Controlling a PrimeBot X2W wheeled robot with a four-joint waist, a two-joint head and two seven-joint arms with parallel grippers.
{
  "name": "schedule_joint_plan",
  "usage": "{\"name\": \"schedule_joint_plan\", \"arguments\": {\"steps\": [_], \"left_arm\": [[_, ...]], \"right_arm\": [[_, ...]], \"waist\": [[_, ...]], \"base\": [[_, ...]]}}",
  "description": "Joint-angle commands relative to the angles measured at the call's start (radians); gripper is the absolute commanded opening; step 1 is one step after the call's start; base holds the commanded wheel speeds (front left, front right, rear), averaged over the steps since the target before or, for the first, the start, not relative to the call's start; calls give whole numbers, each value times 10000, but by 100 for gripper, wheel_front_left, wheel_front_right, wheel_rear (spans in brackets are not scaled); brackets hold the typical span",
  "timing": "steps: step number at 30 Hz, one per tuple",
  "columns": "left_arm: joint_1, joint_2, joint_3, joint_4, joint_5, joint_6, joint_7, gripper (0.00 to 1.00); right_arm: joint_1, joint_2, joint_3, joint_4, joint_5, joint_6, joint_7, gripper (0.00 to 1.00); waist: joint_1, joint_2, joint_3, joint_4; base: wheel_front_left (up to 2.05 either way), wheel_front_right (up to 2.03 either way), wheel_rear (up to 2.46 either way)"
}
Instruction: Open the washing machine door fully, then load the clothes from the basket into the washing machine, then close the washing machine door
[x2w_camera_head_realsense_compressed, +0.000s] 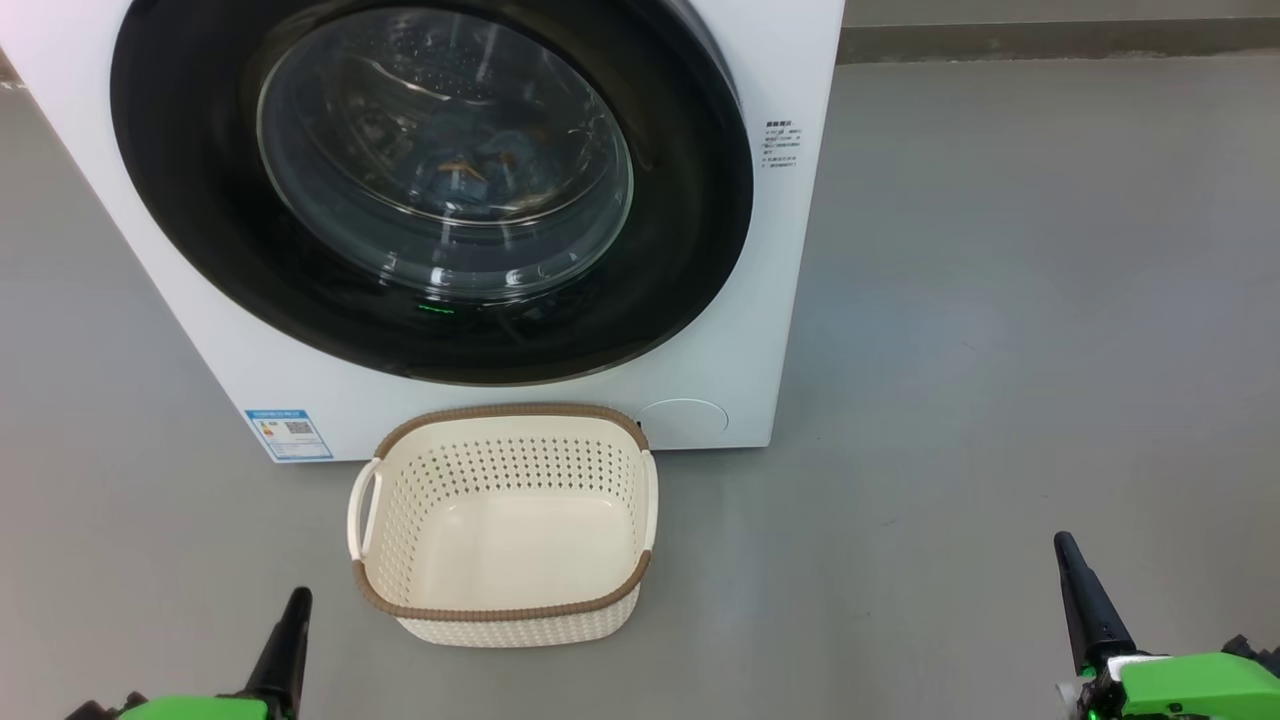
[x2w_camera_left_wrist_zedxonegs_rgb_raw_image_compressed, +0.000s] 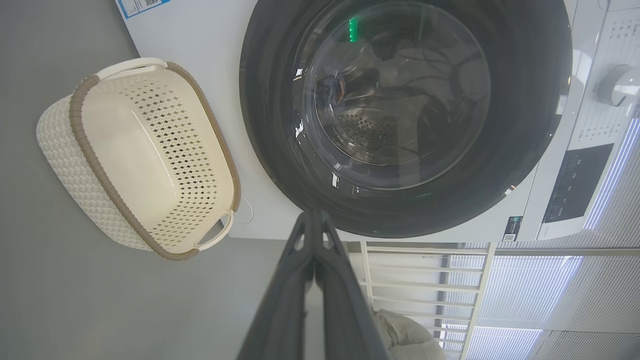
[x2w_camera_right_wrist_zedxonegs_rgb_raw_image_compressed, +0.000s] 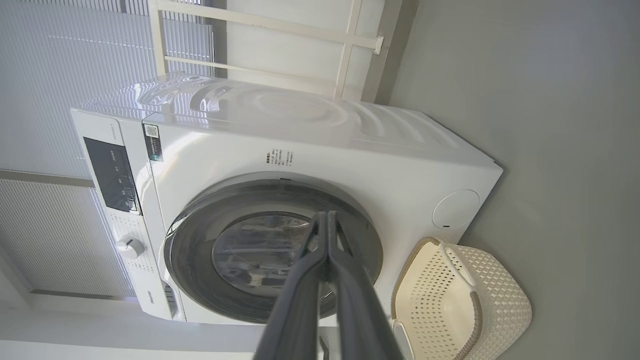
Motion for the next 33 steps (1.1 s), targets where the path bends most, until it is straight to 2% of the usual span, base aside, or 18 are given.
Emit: {"name": "schedule_joint_plan", "arguments": {"steps": [1, 10, 33], "left_arm": [[-515, 181, 383, -186, -340, -113, 123, 0], [-663, 185, 546, -152, -1164, -174, 355, 0], [-667, 150, 596, -151, -1122, -174, 395, 0]], "right_arm": [[-593, -65, 251, -207, 393, -10, 93, 0], [-786, -60, 305, -90, 1308, -13, 319, 0], [-786, -60, 307, -90, 1309, -13, 318, 0]], "waist": [[0, 0, 4, -3], [0, 0, 22, -22], [0, 0, 22, -22]], "base": [[0, 0, 0], [0, 0, 0], [0, 0, 0]]}}
